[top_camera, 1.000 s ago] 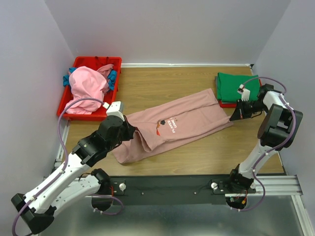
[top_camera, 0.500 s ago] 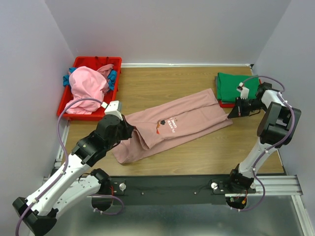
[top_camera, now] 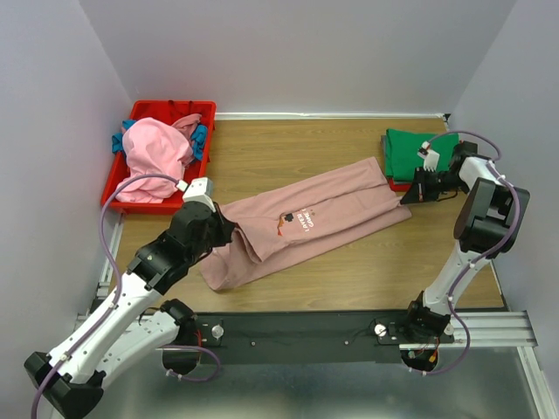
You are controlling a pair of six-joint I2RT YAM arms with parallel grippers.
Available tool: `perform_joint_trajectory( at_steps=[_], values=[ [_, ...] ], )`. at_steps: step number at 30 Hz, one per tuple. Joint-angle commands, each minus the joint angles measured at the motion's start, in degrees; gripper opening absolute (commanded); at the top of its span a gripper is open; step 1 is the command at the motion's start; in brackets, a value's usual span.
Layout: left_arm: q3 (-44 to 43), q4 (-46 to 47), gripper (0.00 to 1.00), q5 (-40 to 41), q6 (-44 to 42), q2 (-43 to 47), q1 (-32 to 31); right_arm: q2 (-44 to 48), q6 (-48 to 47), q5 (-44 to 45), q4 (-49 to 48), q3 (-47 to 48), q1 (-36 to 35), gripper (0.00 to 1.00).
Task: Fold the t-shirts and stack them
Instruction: Fold the tshirt
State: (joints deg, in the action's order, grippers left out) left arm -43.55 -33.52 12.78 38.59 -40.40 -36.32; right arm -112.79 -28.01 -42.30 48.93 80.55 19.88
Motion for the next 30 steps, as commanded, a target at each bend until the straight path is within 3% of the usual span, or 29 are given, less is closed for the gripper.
perform_joint_trajectory(
  at_steps=[1,30],
  values=[
    [0.1,-0.2,0.0,0.7,0.1,-0.3,1.2,-1.7,2.0,-0.5,-2.5,1.9,0.0,0.01],
    [-2.8,8.8,0.0,-3.4,-9.5,-12.3,7.9,-2.8,4.4,1.9,-6.1,0.8,-0.1,0.01]
  ],
)
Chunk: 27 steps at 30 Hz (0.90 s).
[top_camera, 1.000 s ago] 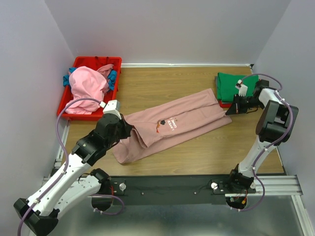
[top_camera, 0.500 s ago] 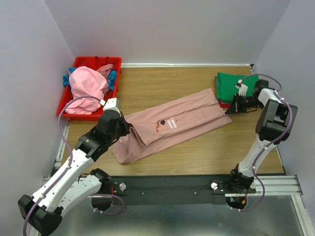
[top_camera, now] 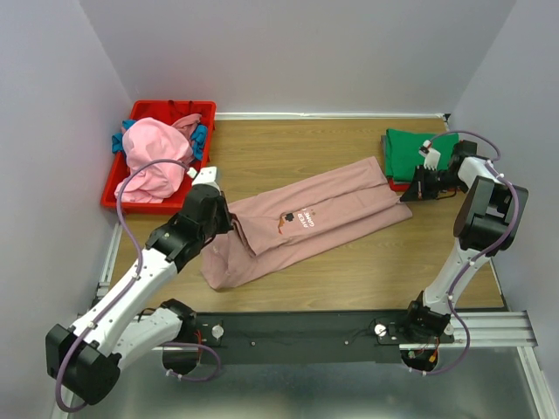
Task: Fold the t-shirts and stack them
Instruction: Fold the tshirt
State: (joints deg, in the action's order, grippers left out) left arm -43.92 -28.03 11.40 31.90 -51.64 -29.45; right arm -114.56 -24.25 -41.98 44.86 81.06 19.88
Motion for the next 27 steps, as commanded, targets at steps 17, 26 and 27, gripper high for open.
perform_joint_trajectory(
  at_steps=[17,26,27],
  values=[
    [-5.0,8.0,0.0,-5.6,-8.3,-8.9,6.4,-1.2,1.0,2.2,-3.3,-0.5,-0.1,0.01],
    [-6.0,9.7,0.0,-7.4,-10.5,-13.0,7.8,-1.2,1.4,1.9,-3.8,-0.6,-0.1,0.01],
    [-6.1,9.9,0.0,-7.4,-10.5,-13.3,8.0,-1.2,1.5,1.9,-3.8,-0.6,-0.1,0.01]
  ],
)
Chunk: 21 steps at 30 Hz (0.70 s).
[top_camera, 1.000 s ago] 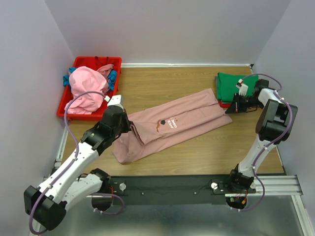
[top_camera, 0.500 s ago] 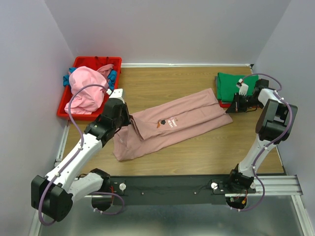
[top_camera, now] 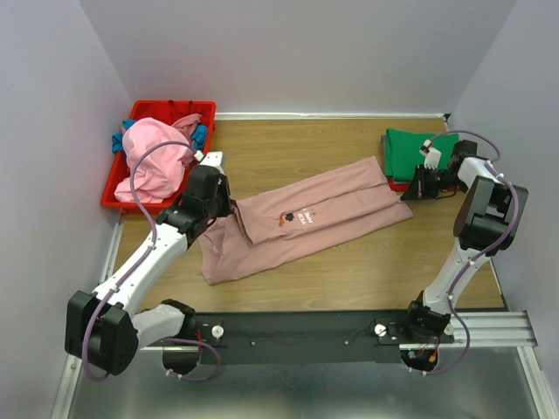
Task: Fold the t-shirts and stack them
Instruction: Fold the tshirt
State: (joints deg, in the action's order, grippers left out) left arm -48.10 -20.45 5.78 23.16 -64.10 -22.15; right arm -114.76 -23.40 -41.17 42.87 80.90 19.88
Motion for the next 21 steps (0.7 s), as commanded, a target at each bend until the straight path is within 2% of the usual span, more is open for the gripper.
perform_joint_trajectory(
  at_steps=[1,21],
  values=[
    [-1.9,2.5,0.0,-1.9,-1.9,-1.6,0.8,-1.1,0.6,1.0,-2.0,-0.6,-0.1,0.01],
    [-2.7,5.9,0.0,-2.9,-3.4,-8.1,3.7,-1.3,1.4,0.5,-3.1,-0.5,-0.1,0.03]
  ],
)
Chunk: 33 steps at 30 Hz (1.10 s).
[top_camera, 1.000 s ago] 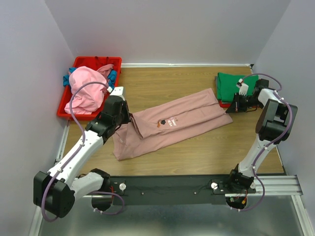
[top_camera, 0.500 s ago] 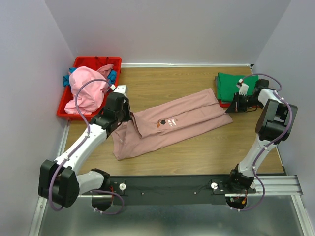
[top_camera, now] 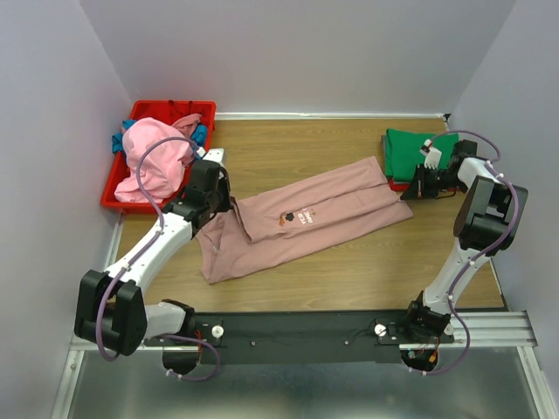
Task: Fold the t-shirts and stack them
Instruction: Fold the tshirt
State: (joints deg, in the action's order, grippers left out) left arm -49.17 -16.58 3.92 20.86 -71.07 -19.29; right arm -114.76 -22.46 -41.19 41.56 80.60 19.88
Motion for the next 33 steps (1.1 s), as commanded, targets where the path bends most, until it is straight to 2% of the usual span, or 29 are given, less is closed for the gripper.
perform_joint_trajectory(
  at_steps=[1,6,9,12,15,17,18,22,27,33],
  values=[
    [-1.7,2.2,0.0,-1.0,-1.0,-1.5,1.0,-1.4,0.5,0.4,-1.7,-0.2,-0.1,0.04],
    [-2.2,3.0,0.0,-2.0,-1.2,-4.0,1.5,-1.5,0.7,0.1,-1.8,-0.1,-0.3,0.09],
    [-2.8,3.4,0.0,-2.2,-1.4,-6.9,2.1,-0.9,0.7,-0.1,-1.9,-0.1,-0.3,0.19],
    [-3.7,3.7,0.0,-2.2,-1.4,-8.8,2.4,0.2,0.4,-0.3,-2.0,-0.4,-0.4,0.24],
    [-4.5,3.7,0.0,-2.3,-1.6,-11.5,3.0,1.7,0.0,-0.1,-2.0,-0.7,-0.3,0.36],
    [-5.1,3.7,0.07,-2.5,-1.7,-13.4,3.6,3.7,-0.5,0.3,-2.0,-1.1,-0.3,0.4],
    [-5.2,3.6,0.24,-3.0,-1.8,-14.0,3.9,5.0,-0.7,0.3,-1.9,-1.5,-0.3,0.4],
    [-6.9,2.8,0.52,-3.0,-2.0,-16.3,4.3,8.7,-2.4,-1.5,-1.8,-3.5,-0.5,0.41],
    [-9.0,1.5,0.57,-2.3,-2.1,-14.6,4.3,13.2,-6.4,-3.5,-1.2,-6.1,-1.5,0.43],
    [-10.3,0.6,0.6,-0.6,-4.9,-4.0,4.3,18.2,-18.4,-6.2,4.8,-9.8,-10.5,0.43]
  ],
)
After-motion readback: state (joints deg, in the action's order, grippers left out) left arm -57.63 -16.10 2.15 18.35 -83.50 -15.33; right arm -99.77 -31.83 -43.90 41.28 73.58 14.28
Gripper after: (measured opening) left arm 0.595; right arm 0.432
